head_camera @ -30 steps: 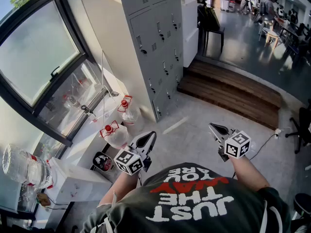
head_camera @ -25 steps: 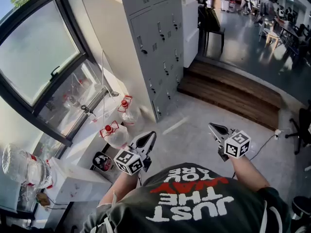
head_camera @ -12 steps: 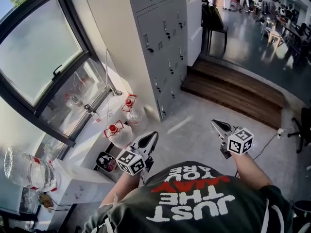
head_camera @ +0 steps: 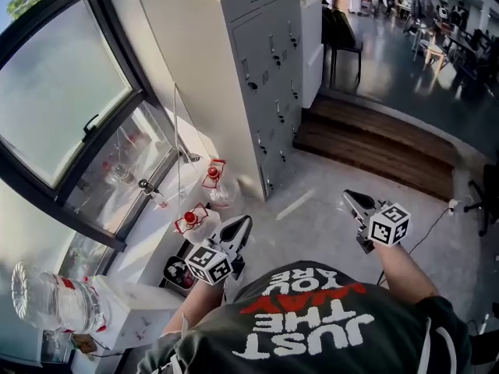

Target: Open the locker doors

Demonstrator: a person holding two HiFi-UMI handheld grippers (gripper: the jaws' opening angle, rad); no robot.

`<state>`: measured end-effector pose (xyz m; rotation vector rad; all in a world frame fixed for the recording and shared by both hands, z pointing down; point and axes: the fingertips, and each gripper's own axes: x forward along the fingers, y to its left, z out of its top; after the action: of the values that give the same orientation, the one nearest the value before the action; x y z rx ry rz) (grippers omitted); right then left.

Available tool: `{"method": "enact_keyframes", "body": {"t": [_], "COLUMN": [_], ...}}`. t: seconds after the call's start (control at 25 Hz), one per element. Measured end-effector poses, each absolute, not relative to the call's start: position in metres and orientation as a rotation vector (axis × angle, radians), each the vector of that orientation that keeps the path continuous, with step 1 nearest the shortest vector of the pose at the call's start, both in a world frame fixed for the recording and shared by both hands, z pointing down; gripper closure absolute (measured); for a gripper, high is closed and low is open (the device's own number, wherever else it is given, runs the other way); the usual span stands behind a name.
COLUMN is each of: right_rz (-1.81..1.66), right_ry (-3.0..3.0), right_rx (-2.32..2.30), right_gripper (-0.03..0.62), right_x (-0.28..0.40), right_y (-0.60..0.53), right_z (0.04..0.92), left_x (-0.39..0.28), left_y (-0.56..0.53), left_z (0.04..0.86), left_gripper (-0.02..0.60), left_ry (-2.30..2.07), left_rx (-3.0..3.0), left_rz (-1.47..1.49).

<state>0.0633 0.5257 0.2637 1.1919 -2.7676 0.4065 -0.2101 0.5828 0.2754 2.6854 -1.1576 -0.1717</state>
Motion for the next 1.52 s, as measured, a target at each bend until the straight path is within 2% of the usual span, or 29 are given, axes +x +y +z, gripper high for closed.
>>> {"method": "enact_keyframes", "body": {"t": [0.44, 1.04, 1.32, 1.52], "right_rz": [0.443, 0.407, 0.447, 0.437], "right_ry": [-2.772, -2.847, -2.803, -2.751], "right_rx": [1.153, 0.944, 0.948, 0.996], "right_gripper": [0.559, 0.559, 0.559, 0.559], "right_x": [0.093, 0.220, 0.216, 0.185], "right_y": [0.422, 0.117, 0.029, -0.046], "right_z": [0.292, 0.281, 0.301, 0.313], "left_x": [-0.159, -0.003, 0.004, -0.010], "left_y": [0.475, 0.185, 0.098, 0.015], "left_z": [0.290, 0.264, 0.284, 0.299], "left_gripper": [0.575, 0.575, 0.575, 0.575], "left_ry": [-1.114, -1.236, -1.170, -1.067], "left_rx": [2.693, 2.629, 2.629, 2.689], "left_rz": [-0.137, -0.179, -0.143, -0.130]}}
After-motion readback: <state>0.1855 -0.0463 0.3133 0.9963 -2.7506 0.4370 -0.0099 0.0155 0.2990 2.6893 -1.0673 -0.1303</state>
